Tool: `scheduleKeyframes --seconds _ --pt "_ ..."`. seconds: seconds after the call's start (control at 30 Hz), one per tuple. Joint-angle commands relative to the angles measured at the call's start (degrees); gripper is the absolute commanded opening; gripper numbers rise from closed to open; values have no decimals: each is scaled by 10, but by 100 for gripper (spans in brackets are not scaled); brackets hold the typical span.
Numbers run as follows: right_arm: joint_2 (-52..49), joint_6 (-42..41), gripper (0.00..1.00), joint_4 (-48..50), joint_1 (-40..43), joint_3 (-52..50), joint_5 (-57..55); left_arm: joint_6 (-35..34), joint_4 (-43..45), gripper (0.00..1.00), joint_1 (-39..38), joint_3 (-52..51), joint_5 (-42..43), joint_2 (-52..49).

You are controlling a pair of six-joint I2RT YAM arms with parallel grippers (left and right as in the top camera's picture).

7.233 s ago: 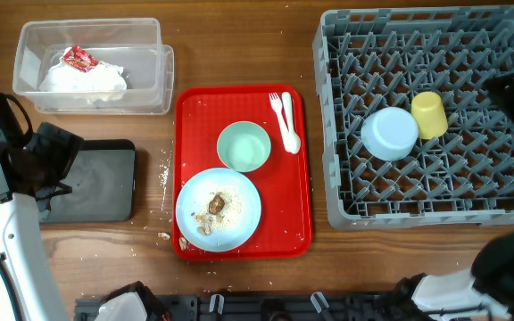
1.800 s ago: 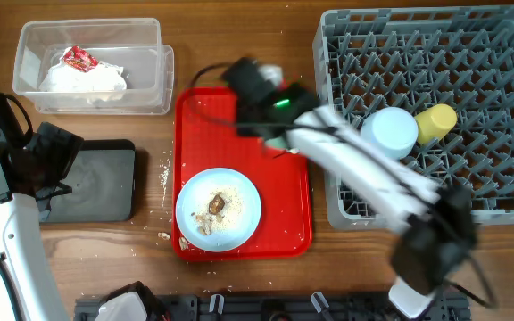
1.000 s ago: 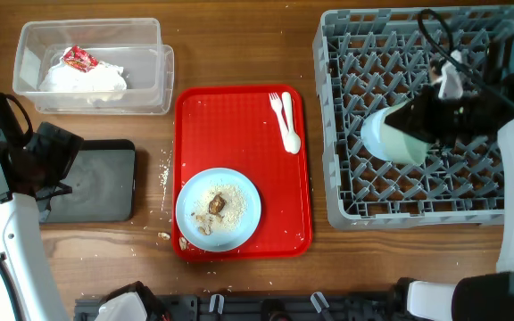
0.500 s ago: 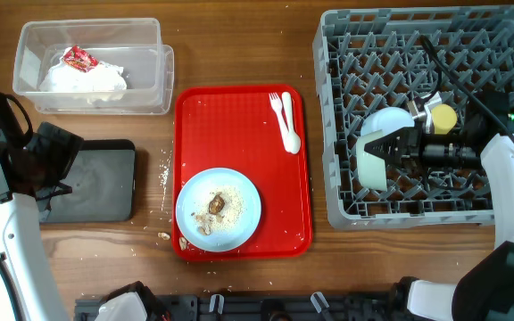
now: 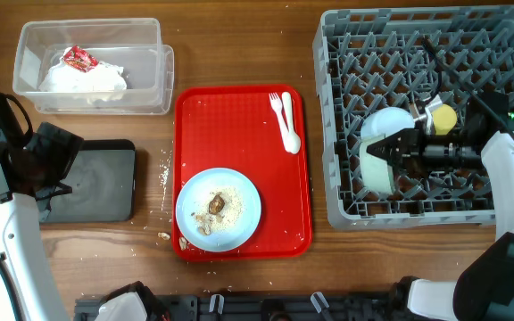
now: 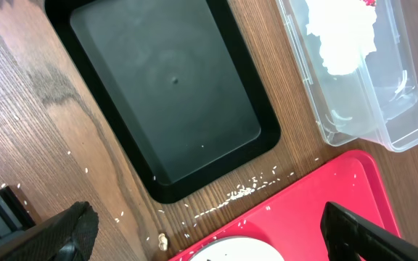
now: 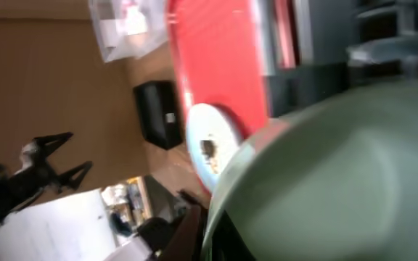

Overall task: Sort waste into correct bins and load items into the dishwasher rack
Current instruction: 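Carry the green bowl into the rack and lower it down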

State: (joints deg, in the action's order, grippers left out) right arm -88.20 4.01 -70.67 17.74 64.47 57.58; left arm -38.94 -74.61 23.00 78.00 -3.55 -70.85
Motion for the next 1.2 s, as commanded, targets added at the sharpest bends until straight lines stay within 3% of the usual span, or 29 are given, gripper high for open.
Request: scheduleKeyframes --seconds 0.0,0.27,0.43,0.63,1.17 --pt "-13 -27 6 6 3 -3 -89 -7 0 100 4 0 -2 4" --pt "-10 -26 11 -7 31 33 -113 -7 0 100 4 0 -2 4" --pt "-10 49 7 -44 33 34 50 -7 0 100 4 0 -2 4" --pt "-11 56 4 -59 33 34 104 -7 0 100 4 0 -2 4" --pt "-85 64 4 -40 35 24 65 -7 0 100 4 0 -1 4"
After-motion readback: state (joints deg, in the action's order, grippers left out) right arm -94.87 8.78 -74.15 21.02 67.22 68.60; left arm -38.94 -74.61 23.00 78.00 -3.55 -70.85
